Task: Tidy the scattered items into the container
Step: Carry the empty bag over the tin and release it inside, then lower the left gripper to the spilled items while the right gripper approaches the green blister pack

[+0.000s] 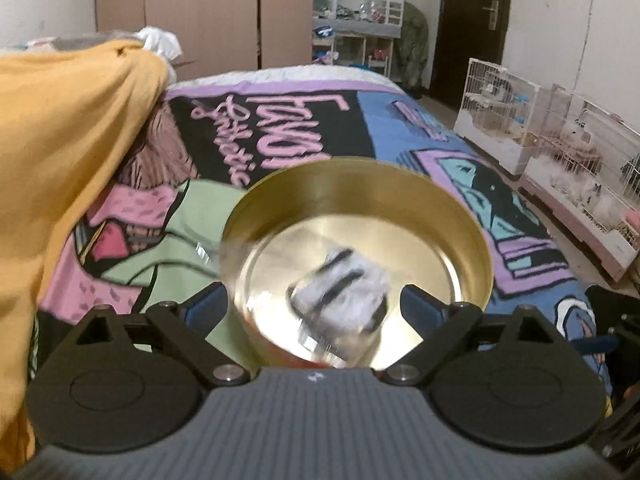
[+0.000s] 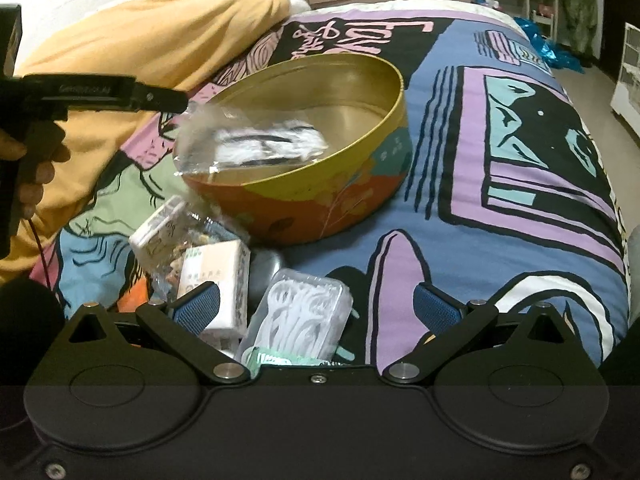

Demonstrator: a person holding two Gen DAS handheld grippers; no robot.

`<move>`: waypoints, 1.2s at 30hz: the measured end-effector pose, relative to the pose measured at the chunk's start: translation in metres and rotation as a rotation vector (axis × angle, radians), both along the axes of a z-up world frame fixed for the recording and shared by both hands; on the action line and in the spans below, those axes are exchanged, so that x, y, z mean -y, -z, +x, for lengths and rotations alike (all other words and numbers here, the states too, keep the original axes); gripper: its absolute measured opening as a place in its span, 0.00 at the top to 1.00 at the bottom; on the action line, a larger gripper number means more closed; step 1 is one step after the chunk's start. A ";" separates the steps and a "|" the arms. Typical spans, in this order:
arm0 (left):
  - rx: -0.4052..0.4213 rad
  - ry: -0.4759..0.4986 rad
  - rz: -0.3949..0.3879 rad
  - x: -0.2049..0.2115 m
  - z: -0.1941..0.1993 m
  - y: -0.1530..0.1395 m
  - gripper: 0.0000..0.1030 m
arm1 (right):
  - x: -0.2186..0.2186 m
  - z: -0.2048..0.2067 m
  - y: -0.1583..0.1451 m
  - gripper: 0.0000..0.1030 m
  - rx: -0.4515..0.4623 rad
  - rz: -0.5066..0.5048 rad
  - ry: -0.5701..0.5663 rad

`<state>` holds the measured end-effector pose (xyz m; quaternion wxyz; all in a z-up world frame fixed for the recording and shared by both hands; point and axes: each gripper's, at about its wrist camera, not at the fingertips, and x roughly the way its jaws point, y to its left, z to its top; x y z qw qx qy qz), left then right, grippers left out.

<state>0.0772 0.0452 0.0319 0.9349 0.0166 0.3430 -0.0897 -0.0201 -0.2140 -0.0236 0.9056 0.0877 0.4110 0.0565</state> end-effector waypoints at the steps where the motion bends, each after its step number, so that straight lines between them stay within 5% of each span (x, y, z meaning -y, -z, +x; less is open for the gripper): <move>1: -0.007 -0.007 -0.005 -0.004 -0.004 0.003 0.06 | -0.001 0.000 0.000 0.00 -0.003 -0.004 -0.003; 10: -0.013 -0.003 -0.154 -0.027 -0.052 0.031 0.01 | -0.003 -0.004 0.001 0.00 -0.010 -0.019 -0.007; 20: -0.049 0.017 -0.151 -0.027 -0.090 0.060 0.00 | -0.013 -0.011 0.002 0.00 -0.024 -0.067 -0.006; 25: -0.105 0.047 -0.210 -0.027 -0.102 0.066 0.00 | -0.023 -0.015 0.006 0.00 -0.058 -0.084 -0.026; 32: -0.179 0.073 -0.212 -0.023 -0.105 0.066 0.00 | -0.042 -0.018 0.019 0.00 -0.132 -0.089 -0.038; 36: -0.300 0.165 -0.073 -0.013 -0.092 0.073 0.00 | -0.050 -0.019 0.027 0.00 -0.168 -0.104 -0.045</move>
